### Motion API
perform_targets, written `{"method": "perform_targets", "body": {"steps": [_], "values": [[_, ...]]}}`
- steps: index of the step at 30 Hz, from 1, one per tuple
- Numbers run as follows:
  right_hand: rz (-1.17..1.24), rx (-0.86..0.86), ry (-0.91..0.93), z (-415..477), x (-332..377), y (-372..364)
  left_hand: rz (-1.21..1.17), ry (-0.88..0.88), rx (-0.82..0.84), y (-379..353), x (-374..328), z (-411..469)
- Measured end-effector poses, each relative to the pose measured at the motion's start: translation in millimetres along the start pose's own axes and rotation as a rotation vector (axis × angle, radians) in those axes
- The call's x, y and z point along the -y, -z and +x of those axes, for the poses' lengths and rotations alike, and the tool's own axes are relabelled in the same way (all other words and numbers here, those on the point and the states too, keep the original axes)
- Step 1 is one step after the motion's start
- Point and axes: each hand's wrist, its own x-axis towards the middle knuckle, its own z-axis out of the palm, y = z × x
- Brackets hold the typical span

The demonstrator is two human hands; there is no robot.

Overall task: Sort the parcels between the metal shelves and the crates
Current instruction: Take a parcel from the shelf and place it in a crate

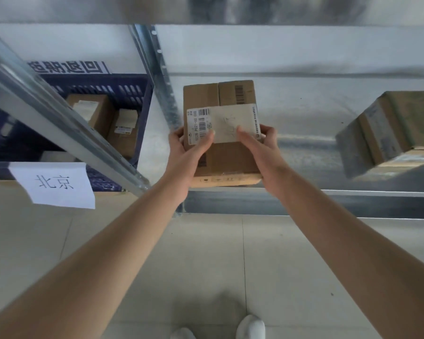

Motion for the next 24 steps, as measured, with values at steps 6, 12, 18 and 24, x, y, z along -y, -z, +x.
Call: {"method": "perform_targets", "body": {"steps": [6,12,18,24], "values": [[-0.042,0.023,-0.010,-46,-17,-21,-0.054,0.014,-0.006,27,19,-51],[-0.077,0.086,-0.088,-118,-39,-55,-0.071,0.055,-0.025,69,33,-119],[-0.086,0.102,-0.153,-168,-75,-105,-0.119,0.111,-0.055,129,57,-174],[-0.112,0.113,-0.223,-195,-118,-170,-0.161,0.170,-0.086,203,79,-204]]}}
